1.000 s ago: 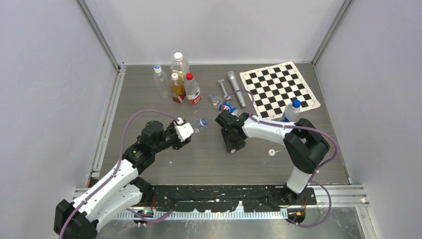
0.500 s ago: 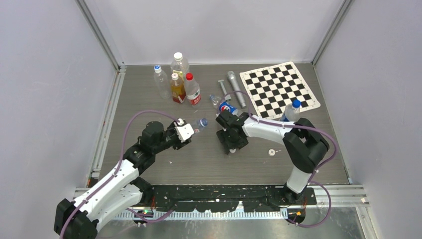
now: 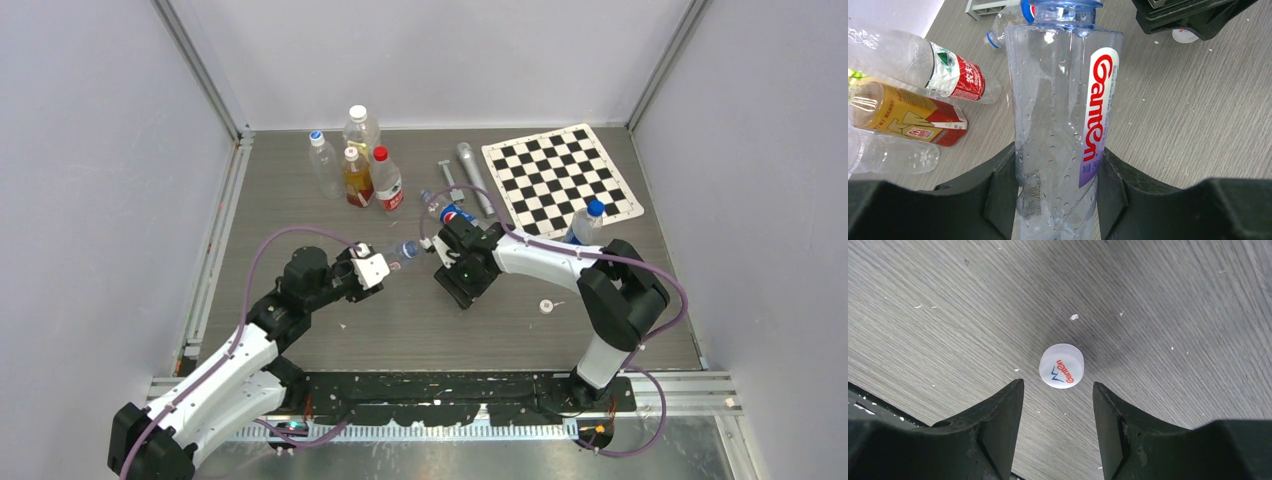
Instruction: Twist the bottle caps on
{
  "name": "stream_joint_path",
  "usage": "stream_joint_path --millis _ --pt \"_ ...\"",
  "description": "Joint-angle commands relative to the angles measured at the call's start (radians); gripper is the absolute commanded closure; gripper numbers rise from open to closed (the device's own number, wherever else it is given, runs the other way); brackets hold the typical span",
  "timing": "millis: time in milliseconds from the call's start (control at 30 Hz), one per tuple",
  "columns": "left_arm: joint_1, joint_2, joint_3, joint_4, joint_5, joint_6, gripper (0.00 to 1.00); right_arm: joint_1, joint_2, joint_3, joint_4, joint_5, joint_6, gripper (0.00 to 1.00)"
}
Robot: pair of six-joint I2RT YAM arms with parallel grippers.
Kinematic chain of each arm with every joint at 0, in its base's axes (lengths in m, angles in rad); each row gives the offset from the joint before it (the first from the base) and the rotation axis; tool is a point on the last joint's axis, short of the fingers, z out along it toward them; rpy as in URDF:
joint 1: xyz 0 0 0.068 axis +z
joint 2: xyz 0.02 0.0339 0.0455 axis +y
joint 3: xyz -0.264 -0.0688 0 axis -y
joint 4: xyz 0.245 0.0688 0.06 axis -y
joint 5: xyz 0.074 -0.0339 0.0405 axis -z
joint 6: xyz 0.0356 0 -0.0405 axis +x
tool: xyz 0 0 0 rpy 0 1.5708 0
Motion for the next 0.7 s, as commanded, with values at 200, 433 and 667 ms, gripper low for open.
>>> stream_joint_path --millis 200,433,667 --pt "-0.004 -0.016 -0.003 0.057 0.045 0.017 1.0 -0.004 0.003 0.039 -0.009 -0.068 -0.193 0.46" --pt "-0.004 -0.012 -0.002 0.053 0.047 0.017 1.0 -0.004 0.027 0.047 -0.003 -0.064 -0.217 0.48" --pt "-0.004 -0.012 -0.002 0.053 0.05 0.017 1.0 -0.004 0.039 0.047 0.016 -0.063 -0.217 0.52"
